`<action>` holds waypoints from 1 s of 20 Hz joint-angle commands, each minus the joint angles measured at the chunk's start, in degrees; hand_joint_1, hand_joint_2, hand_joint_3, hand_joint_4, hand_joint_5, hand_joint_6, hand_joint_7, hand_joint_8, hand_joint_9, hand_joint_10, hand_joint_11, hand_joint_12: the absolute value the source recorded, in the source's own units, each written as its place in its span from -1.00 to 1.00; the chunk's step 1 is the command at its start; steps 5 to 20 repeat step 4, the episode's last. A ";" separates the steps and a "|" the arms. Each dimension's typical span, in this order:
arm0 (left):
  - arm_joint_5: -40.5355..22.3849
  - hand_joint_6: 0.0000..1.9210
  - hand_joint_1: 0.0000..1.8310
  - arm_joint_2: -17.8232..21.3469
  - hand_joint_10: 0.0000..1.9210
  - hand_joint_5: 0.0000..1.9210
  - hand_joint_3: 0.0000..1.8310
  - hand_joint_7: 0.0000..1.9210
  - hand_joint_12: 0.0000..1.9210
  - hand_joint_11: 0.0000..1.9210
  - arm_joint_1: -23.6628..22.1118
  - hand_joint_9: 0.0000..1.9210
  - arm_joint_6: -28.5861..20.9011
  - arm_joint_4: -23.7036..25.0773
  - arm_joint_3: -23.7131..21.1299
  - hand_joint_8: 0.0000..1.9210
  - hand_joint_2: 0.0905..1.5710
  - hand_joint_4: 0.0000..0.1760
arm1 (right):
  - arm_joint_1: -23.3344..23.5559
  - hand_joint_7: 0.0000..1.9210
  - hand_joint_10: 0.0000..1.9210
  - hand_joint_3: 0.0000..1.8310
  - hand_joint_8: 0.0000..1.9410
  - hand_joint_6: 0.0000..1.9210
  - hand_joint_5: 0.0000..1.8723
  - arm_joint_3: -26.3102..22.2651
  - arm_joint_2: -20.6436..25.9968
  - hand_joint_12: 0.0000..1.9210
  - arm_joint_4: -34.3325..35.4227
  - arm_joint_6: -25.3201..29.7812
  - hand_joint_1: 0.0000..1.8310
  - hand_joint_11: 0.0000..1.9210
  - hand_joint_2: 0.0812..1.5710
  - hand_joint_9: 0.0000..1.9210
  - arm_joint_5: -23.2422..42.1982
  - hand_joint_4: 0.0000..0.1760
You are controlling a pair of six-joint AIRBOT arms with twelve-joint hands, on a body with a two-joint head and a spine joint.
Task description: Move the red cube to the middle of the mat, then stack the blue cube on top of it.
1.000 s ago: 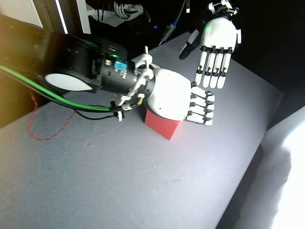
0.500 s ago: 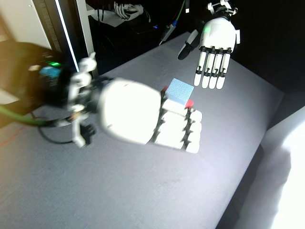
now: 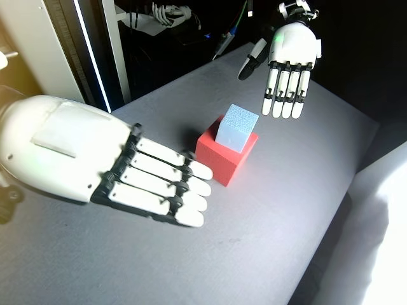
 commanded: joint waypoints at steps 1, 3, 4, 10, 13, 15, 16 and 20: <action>-2.21 -1.00 -0.58 0.98 -1.00 -0.90 -1.00 -0.85 -0.69 -1.00 -0.60 -0.85 -0.05 -2.88 0.11 -1.00 0.17 -1.00 | 0.35 -1.00 -0.99 -0.98 -1.00 -1.00 -1.00 0.24 0.77 -0.96 0.38 0.15 -0.42 -0.96 -0.01 -0.97 5.04 -1.00; -2.22 -0.99 -0.55 0.98 -1.00 -0.87 -1.00 -0.84 -0.63 -1.00 -0.59 -0.84 -0.05 -2.87 0.20 -1.00 0.14 -1.00 | 0.22 -0.98 -0.99 -1.00 -1.00 -1.00 -1.00 0.01 0.76 -0.79 -0.48 0.16 -0.38 -1.00 0.05 -0.95 8.88 -1.00; -2.22 -1.00 -0.60 0.98 -0.99 -0.87 -1.00 -0.83 -0.59 -1.00 -0.59 -0.82 -0.05 -2.87 0.25 -0.99 0.15 -1.00 | 0.14 -0.97 -0.99 -1.00 -1.00 -1.00 -1.00 -0.23 0.76 -0.77 -1.99 0.24 -0.36 -1.00 0.04 -0.94 12.43 -1.00; -2.22 -1.00 -0.60 0.98 -0.99 -0.87 -1.00 -0.83 -0.59 -1.00 -0.59 -0.82 -0.05 -2.87 0.25 -0.99 0.15 -1.00 | 0.14 -0.97 -0.99 -1.00 -1.00 -1.00 -1.00 -0.23 0.76 -0.77 -1.99 0.24 -0.36 -1.00 0.04 -0.94 12.43 -1.00; -2.22 -1.00 -0.60 0.98 -0.99 -0.87 -1.00 -0.83 -0.59 -1.00 -0.59 -0.82 -0.05 -2.87 0.25 -0.99 0.15 -1.00 | 0.14 -0.97 -0.99 -1.00 -1.00 -1.00 -1.00 -0.23 0.76 -0.77 -1.99 0.24 -0.36 -1.00 0.04 -0.94 12.43 -1.00; -2.22 -1.00 -0.60 0.98 -0.99 -0.87 -1.00 -0.83 -0.59 -1.00 -0.59 -0.82 -0.05 -2.87 0.25 -0.99 0.15 -1.00 | 0.14 -0.97 -0.99 -1.00 -1.00 -1.00 -1.00 -0.23 0.76 -0.77 -1.99 0.24 -0.36 -1.00 0.04 -0.94 12.43 -1.00; -2.22 -1.00 -0.60 0.98 -0.99 -0.87 -1.00 -0.83 -0.59 -1.00 -0.59 -0.82 -0.05 -2.87 0.25 -0.99 0.15 -1.00 | 0.14 -0.97 -0.99 -1.00 -1.00 -1.00 -1.00 -0.23 0.76 -0.77 -1.99 0.24 -0.36 -1.00 0.04 -0.94 12.43 -1.00; -2.22 -1.00 -0.60 0.98 -0.99 -0.87 -1.00 -0.83 -0.59 -1.00 -0.59 -0.82 -0.05 -2.87 0.25 -0.99 0.15 -1.00 | 0.14 -0.97 -0.99 -1.00 -1.00 -1.00 -1.00 -0.23 0.76 -0.77 -1.99 0.24 -0.36 -1.00 0.04 -0.94 12.43 -1.00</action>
